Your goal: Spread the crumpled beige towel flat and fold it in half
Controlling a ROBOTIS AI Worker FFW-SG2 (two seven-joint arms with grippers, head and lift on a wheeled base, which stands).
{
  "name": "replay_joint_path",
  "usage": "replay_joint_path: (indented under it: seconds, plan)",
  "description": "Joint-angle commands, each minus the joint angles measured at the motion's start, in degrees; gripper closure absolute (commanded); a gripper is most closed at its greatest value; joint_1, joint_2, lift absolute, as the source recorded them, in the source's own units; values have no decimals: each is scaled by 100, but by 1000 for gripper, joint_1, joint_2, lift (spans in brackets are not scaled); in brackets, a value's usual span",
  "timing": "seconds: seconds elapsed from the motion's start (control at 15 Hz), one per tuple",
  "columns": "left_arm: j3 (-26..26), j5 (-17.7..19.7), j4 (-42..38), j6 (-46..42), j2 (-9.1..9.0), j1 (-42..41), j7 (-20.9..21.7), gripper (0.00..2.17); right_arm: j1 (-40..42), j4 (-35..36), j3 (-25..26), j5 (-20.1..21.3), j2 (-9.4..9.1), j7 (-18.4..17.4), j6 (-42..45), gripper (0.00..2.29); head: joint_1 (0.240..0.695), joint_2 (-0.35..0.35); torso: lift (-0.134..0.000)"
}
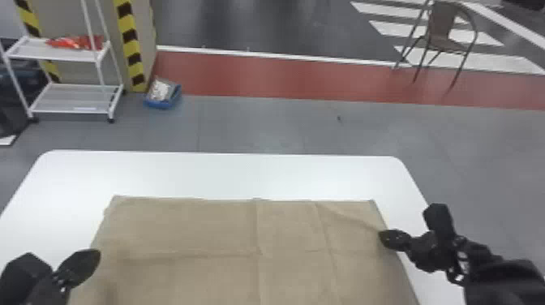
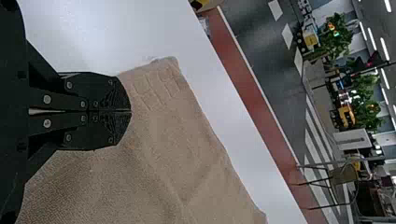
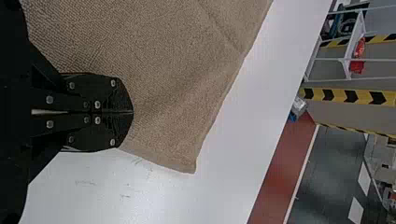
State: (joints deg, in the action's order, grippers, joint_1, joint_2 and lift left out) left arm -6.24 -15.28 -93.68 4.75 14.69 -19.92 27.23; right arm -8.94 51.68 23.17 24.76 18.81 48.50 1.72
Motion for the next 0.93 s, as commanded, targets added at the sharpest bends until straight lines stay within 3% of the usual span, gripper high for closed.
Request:
replay_joint_path:
  seconds: [0.0,0.4,0.87]
  plan:
    - [158,-81,43,207,-28,67,19,1663,-2,-26,-14,11,9,-7,8,1480,695,-186,0]
    - [553,-256,719,312,-107,621,-60,1666,-213,-220,-23,90,35,-51,-10,1480,695,-225,0]
    - [879,-397,1185,365,-133,937,-350,1666,-688,-606,-392,248,53,-280,-151,1480,695,-221,0]
